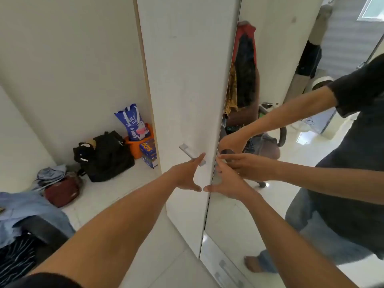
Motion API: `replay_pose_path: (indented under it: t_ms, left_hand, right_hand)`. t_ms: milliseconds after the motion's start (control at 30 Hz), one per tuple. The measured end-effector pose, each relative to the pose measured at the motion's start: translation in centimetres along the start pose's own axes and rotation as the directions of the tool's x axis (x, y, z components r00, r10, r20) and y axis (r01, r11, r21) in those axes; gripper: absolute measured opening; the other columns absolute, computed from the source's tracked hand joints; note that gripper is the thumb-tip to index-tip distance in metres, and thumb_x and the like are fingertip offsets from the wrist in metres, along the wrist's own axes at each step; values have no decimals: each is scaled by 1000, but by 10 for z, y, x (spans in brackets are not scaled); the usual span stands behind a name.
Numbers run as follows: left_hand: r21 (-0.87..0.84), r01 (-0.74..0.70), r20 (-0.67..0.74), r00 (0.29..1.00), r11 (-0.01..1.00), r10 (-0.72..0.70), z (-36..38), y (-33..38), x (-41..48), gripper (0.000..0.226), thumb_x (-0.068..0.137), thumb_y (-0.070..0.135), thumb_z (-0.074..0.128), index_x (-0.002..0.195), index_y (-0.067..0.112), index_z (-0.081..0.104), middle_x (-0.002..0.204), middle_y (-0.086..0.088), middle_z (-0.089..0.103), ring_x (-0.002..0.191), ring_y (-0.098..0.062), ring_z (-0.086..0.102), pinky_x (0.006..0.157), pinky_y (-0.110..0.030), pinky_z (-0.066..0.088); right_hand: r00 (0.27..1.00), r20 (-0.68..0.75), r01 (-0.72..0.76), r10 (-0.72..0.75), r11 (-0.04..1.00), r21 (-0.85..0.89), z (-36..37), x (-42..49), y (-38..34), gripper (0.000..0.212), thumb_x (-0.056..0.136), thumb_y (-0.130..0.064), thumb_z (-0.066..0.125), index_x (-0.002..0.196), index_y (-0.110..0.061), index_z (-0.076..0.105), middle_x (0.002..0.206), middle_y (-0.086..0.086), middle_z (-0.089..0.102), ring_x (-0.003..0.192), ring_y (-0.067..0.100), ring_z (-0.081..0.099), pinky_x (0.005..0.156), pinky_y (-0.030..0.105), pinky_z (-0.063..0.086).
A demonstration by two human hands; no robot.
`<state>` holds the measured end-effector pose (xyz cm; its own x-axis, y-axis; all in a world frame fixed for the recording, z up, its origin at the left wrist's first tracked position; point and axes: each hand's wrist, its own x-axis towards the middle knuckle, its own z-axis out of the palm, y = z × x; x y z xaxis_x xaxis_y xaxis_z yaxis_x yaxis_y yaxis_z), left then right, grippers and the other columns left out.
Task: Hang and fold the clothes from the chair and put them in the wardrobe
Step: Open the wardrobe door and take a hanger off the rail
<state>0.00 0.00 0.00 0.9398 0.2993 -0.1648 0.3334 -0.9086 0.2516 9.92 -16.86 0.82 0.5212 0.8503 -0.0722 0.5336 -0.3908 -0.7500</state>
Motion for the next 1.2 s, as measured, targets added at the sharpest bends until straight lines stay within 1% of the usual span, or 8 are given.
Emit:
replay_pose_path:
  t_ms: [200,467,600,767,933,1000,1100,1200]
  left_hand:
    - [87,3,-49,999,996,2,10,-4,1,132,77,50,80,145,46,-33,168,5,5,117,-35,62,90,-48,55]
    - [95,0,-76,997,995,7,13,-10,-10,123,83,45,75,151,40,-28,168,-2,3,111,-32,65,91,-46,56]
    - [70,11,-116,993,997,-3,16,-22,-37,122,84,45,75,149,44,-28,168,0,5,106,-26,67,91,-39,57]
    - [240,59,-270,963,969,8,16,-33,-67,120,82,59,70,149,39,-28,160,-1,32,118,-21,56,104,-40,45]
    - [285,144,-353,935,948,-36,14,-50,-92,114,81,71,62,149,35,-22,166,-1,18,144,-24,33,118,-48,25]
    - [251,185,-428,901,950,-62,10,-55,-103,114,79,70,66,151,33,-15,164,-5,23,144,-27,35,117,-51,28]
    - [242,249,-617,785,938,-50,8,-67,-122,116,70,64,78,154,25,7,148,-13,44,127,-34,53,104,-54,39]
    - [199,383,-736,666,902,-120,3,-79,-139,115,71,64,76,154,21,9,149,-10,34,127,-32,45,102,-52,39]
  right_hand:
    - [999,12,-47,47,999,12,8,8,1,114,73,-42,85,157,-31,8,159,-3,31,145,23,31,112,45,40]
    - [996,-48,-61,71,982,178,13,10,1,104,73,-28,86,153,-28,20,156,-2,35,143,19,35,110,42,39]
    - [997,-72,19,-1,966,258,29,17,-6,68,78,-19,83,134,-27,45,133,-10,56,123,11,55,107,41,46]
    - [992,-108,101,-69,939,330,42,26,-13,23,101,-19,52,121,-30,53,112,-7,68,103,11,67,101,39,52]
    - [984,1,156,-176,878,452,58,37,-30,38,108,-19,30,145,-25,38,108,2,72,99,13,71,95,26,53]
    - [976,84,142,-203,876,460,67,43,-40,41,108,-22,31,148,-31,34,111,2,72,100,11,71,94,23,51]
    - [947,215,133,-239,900,415,85,57,-60,42,107,-32,33,145,-50,26,116,-7,71,107,10,69,103,32,47]
    - [907,281,218,-312,922,320,101,69,-92,49,103,-48,34,144,-63,12,144,-8,54,123,15,60,109,44,43]
